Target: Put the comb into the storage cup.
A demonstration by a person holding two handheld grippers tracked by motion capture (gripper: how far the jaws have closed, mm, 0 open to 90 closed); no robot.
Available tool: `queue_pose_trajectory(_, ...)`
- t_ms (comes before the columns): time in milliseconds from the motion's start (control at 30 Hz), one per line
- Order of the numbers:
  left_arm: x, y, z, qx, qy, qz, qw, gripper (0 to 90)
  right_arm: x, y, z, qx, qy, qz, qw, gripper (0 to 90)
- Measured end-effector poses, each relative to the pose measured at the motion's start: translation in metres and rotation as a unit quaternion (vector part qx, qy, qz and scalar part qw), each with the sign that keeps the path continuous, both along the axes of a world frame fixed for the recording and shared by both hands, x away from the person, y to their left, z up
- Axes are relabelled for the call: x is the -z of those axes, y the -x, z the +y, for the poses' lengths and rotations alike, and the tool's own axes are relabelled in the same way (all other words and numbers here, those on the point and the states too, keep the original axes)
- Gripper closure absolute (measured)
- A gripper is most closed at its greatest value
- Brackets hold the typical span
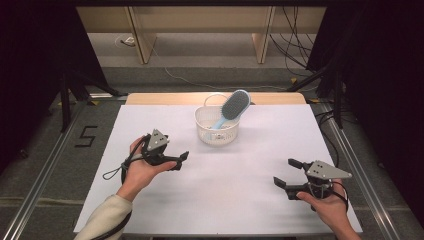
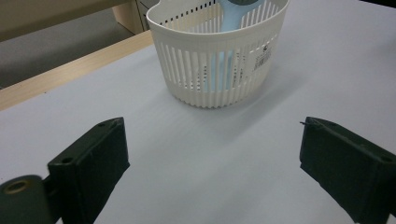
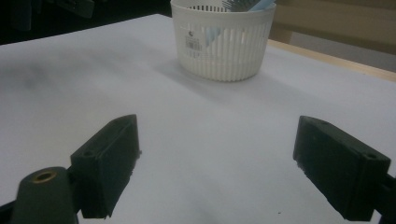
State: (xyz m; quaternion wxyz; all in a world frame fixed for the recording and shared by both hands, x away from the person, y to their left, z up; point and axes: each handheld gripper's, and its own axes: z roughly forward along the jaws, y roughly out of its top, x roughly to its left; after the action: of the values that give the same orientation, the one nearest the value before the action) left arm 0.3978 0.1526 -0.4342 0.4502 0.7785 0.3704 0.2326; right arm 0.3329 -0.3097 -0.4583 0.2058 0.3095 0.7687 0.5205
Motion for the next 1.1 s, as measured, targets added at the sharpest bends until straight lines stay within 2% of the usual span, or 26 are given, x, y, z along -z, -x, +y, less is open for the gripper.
queue_pose_trajectory(733,0.009,0.019,0.020,-0.005,0.008,-0.007,0.9999,7.2,0.000,0.000,0.000,0.001,-0.001,0.001,1.0000,15.5)
queue_pose_trajectory(1100,0.015,0.029,0.030,-0.002,0.004,-0.008,1.0000,7.2,0.000,0.000,0.000,0.001,0.000,0.001,1.0000,15.5)
